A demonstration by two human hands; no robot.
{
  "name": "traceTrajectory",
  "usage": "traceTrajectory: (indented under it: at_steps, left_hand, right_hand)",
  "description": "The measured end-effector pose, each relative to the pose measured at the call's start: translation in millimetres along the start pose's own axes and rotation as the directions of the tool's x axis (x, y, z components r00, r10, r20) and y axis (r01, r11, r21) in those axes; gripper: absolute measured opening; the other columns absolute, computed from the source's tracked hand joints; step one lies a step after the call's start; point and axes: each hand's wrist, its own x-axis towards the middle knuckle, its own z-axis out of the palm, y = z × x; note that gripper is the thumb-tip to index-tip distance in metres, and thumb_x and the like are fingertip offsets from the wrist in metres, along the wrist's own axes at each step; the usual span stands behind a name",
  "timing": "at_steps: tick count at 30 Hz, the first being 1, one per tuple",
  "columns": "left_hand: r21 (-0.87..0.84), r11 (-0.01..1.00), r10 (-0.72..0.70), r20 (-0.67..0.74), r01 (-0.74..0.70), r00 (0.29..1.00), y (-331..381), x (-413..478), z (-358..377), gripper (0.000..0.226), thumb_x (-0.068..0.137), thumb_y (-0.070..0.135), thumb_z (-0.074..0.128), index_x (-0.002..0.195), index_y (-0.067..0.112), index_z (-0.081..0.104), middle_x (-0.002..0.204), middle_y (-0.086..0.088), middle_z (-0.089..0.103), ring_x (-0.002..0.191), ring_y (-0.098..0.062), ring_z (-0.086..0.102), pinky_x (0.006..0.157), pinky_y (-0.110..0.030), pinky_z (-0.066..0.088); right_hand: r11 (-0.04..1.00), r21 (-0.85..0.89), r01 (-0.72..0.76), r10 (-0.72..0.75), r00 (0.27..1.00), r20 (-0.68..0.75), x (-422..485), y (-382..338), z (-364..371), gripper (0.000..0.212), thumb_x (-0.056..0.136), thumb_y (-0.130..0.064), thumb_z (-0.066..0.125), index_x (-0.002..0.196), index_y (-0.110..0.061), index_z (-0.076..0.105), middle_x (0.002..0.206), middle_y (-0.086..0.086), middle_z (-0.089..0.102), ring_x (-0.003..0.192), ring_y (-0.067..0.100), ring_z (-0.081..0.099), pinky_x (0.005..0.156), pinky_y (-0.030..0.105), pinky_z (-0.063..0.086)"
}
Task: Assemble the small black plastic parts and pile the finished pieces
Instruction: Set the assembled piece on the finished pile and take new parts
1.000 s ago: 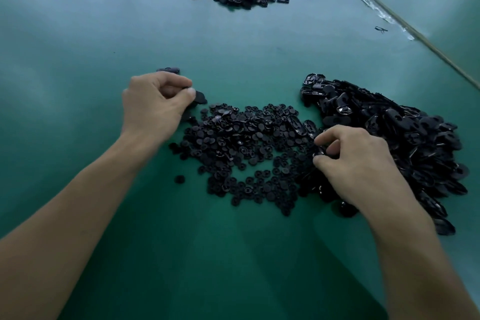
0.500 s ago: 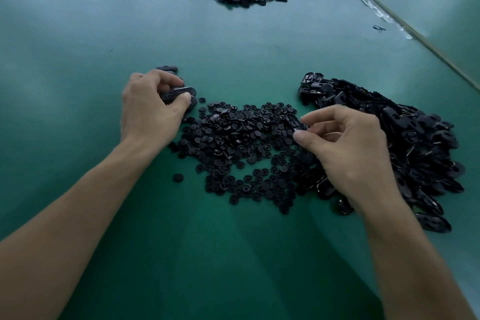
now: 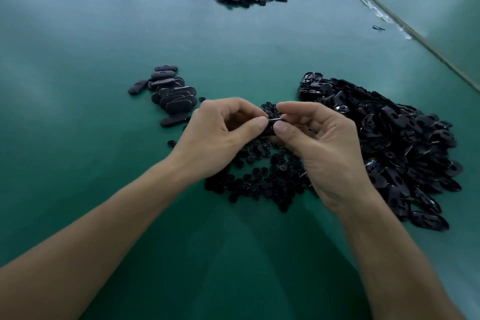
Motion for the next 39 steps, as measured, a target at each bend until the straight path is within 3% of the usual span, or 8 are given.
traceTrajectory:
  at_steps: [4,9,13,17,22,26,34,39]
  left_hand:
    - [-0.124,0.992,0.012,-0.016,-0.014,1.0,1,-1,4,0.007,0.09,0.012,0.074,0.089,0.019,0.075,0.072,0.003,0.073,0.063,-0.004,0.063,0.06,-0.02,0.053]
    - [-0.158,0.987,-0.01,-0.011,0.008,1.0,2,-4,5,0.008,0.087,0.013,0.077,0.087,0.021,0.074,0.072,-0.001,0.073,0.065,-0.011,0.063,0.066,-0.031,0.056]
    - [-0.145,0.988,-0.049,0.084,0.061,0.995,0,-6,6,0.023,0.08,0.029,0.077,0.102,0.026,0.07,0.069,0.0,0.073,0.061,-0.017,0.057,0.062,-0.033,0.046]
    - [-0.146,0.989,-0.029,0.041,0.034,0.999,-2,-5,5,0.01,0.089,0.027,0.074,0.099,0.027,0.074,0.073,-0.002,0.076,0.06,-0.01,0.066,0.059,-0.021,0.051]
    - [-0.103,0.993,0.035,-0.179,-0.054,0.983,1,0,3,0.008,0.088,0.028,0.075,0.081,0.029,0.072,0.068,0.006,0.073,0.06,-0.009,0.067,0.056,-0.018,0.051]
    - [-0.18,0.982,0.011,-0.221,-0.052,0.975,3,0,1,0.011,0.09,0.021,0.074,0.081,0.019,0.069,0.069,-0.002,0.074,0.058,-0.016,0.071,0.052,-0.022,0.053]
    - [-0.197,0.979,0.003,-0.217,-0.046,0.976,2,0,1,0.012,0.088,0.013,0.075,0.096,0.02,0.07,0.071,0.004,0.075,0.06,-0.01,0.066,0.058,-0.021,0.055]
    - [-0.232,0.972,-0.027,-0.254,-0.033,0.967,-1,0,1,0.011,0.082,0.018,0.079,0.085,0.024,0.07,0.075,0.0,0.074,0.062,-0.012,0.067,0.059,-0.023,0.056]
  right_hand:
    - [0.99,-0.144,0.0,-0.007,0.999,-0.046,-1,4,-1,0.018,0.084,-0.005,0.078,0.094,-0.019,0.075,0.083,0.002,0.072,0.079,0.017,0.07,0.08,0.032,0.06]
    - [0.984,-0.174,-0.034,0.017,0.995,-0.095,-2,5,0,0.01,0.085,-0.013,0.079,0.092,-0.017,0.073,0.079,0.003,0.076,0.07,0.012,0.071,0.058,0.017,0.051]
    - [0.993,-0.109,0.046,-0.058,0.993,-0.106,-2,3,1,0.014,0.084,-0.005,0.078,0.088,-0.017,0.071,0.078,0.001,0.076,0.071,0.009,0.07,0.066,0.019,0.054]
    - [0.946,-0.301,0.121,-0.149,0.986,-0.072,-1,6,2,0.02,0.092,-0.002,0.068,0.093,-0.021,0.074,0.083,-0.005,0.077,0.079,0.007,0.073,0.075,0.022,0.056]
    - [0.599,-0.783,0.171,-0.23,0.973,0.037,-4,8,-1,0.013,0.09,-0.019,0.073,0.102,-0.021,0.076,0.089,-0.01,0.07,0.087,0.006,0.064,0.085,0.025,0.053]
    - [0.434,-0.892,0.128,-0.081,0.991,0.102,-8,8,2,0.014,0.09,-0.036,0.073,0.098,-0.025,0.074,0.092,-0.007,0.062,0.096,0.017,0.057,0.088,0.037,0.051]
    - [0.397,-0.911,0.115,-0.052,0.993,0.103,-9,12,6,0.007,0.094,-0.03,0.068,0.095,-0.023,0.07,0.094,-0.007,0.054,0.101,0.016,0.051,0.088,0.025,0.041]
    - [0.511,-0.847,0.149,-0.106,0.988,0.111,-8,13,7,0.006,0.098,-0.023,0.062,0.091,-0.024,0.062,0.091,-0.01,0.054,0.094,0.013,0.052,0.083,0.027,0.042]
